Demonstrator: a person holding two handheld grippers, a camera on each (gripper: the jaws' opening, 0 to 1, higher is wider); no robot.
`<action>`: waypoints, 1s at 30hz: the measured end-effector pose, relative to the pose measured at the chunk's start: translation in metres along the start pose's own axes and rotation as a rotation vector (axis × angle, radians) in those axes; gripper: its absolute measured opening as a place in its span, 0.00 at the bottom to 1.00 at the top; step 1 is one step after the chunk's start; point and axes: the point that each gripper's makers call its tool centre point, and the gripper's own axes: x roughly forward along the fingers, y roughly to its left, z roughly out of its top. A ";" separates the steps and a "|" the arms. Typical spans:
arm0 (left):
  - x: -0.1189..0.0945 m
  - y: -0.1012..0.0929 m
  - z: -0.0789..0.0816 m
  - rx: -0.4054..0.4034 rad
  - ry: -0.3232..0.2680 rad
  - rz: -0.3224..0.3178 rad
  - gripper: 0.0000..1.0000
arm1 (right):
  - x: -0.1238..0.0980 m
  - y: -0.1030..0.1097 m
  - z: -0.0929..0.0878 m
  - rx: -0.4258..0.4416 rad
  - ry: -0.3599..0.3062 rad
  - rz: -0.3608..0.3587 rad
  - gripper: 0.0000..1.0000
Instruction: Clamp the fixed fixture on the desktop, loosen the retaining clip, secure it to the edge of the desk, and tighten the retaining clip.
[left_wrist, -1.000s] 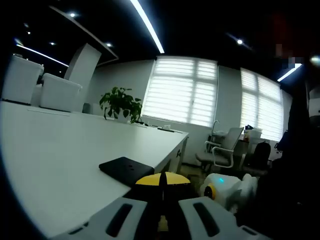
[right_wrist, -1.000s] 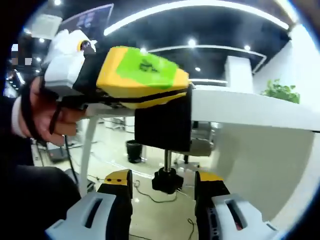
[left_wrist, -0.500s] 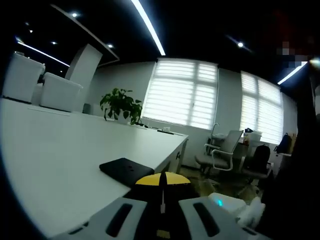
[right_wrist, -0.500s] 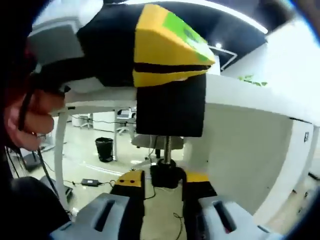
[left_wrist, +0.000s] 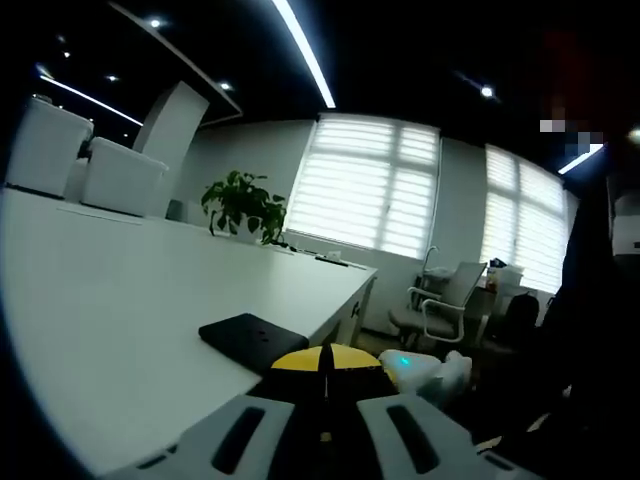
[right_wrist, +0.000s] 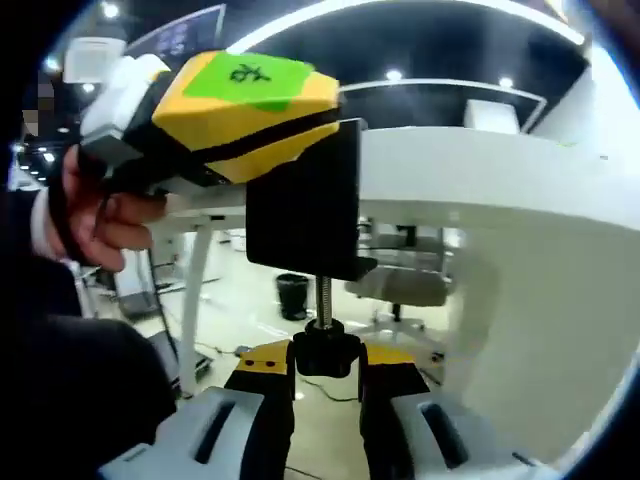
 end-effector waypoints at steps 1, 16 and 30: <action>0.000 0.000 0.000 -0.003 0.004 0.001 0.01 | -0.016 0.009 0.006 -0.008 -0.014 0.058 0.22; -0.001 -0.001 -0.001 0.007 0.033 0.004 0.01 | -0.057 0.023 0.025 -0.069 -0.021 0.061 0.32; -0.001 -0.002 -0.001 0.042 0.017 0.005 0.01 | -0.054 0.024 0.025 0.052 0.050 -0.545 0.47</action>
